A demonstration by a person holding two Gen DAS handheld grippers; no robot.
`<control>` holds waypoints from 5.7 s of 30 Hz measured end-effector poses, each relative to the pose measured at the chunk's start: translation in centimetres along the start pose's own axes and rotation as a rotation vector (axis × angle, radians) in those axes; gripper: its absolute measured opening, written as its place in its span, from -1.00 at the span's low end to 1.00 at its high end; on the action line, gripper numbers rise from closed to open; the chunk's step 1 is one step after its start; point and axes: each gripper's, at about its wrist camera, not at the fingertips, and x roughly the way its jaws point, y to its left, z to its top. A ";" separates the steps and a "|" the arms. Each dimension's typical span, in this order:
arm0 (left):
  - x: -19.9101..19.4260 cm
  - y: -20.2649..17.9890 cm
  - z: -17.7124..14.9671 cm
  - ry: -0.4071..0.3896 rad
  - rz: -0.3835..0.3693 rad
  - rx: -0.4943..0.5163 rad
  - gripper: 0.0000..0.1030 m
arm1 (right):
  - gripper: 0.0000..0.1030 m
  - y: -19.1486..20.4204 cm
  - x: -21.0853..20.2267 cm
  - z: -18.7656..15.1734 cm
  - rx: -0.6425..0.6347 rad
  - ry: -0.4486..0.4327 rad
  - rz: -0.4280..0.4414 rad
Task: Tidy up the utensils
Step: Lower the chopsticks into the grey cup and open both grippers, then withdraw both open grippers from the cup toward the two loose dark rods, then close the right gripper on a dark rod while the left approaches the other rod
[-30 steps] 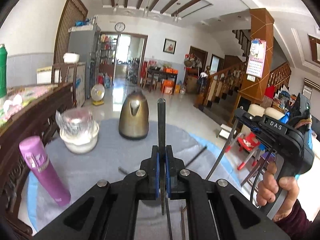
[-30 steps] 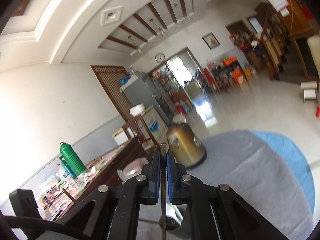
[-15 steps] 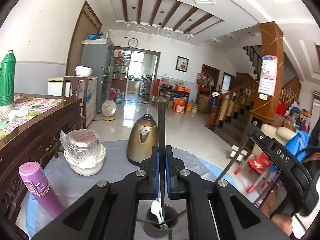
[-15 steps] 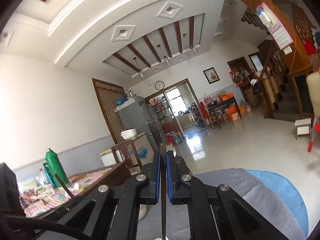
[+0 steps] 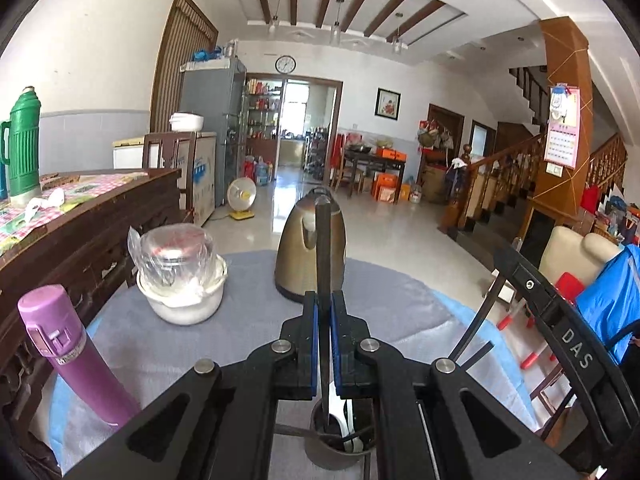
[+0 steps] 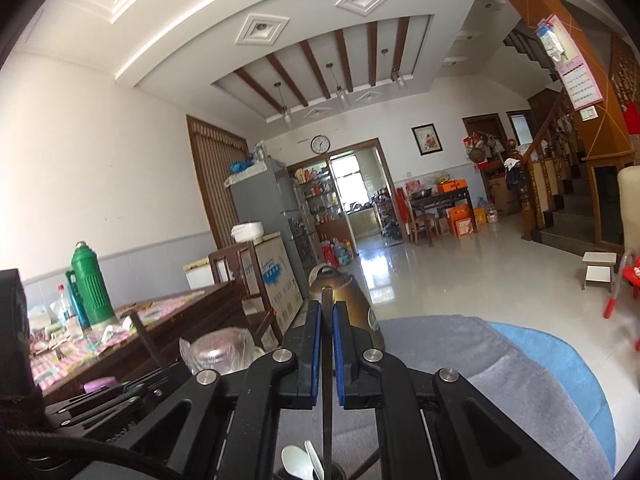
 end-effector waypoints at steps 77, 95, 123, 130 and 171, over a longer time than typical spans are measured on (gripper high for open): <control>-4.9 -10.6 -16.5 0.507 0.229 0.395 0.45 | 0.04 -18.3 -11.3 -12.7 0.381 0.382 0.177; -5.3 -11.6 -17.7 0.572 0.395 0.408 0.45 | 0.04 -19.2 -6.8 -14.6 0.441 0.467 0.342; -5.1 -11.1 -16.8 0.476 0.133 0.280 0.45 | 0.04 -16.9 -12.7 -10.0 0.275 0.419 0.167; -5.5 -8.7 -16.7 0.449 0.100 0.222 0.45 | 0.04 -14.4 -12.9 -9.3 0.216 0.426 0.141; -8.3 4.2 -19.7 0.424 0.130 -0.054 0.45 | -0.43 -7.2 -0.3 -18.5 0.215 0.945 -0.023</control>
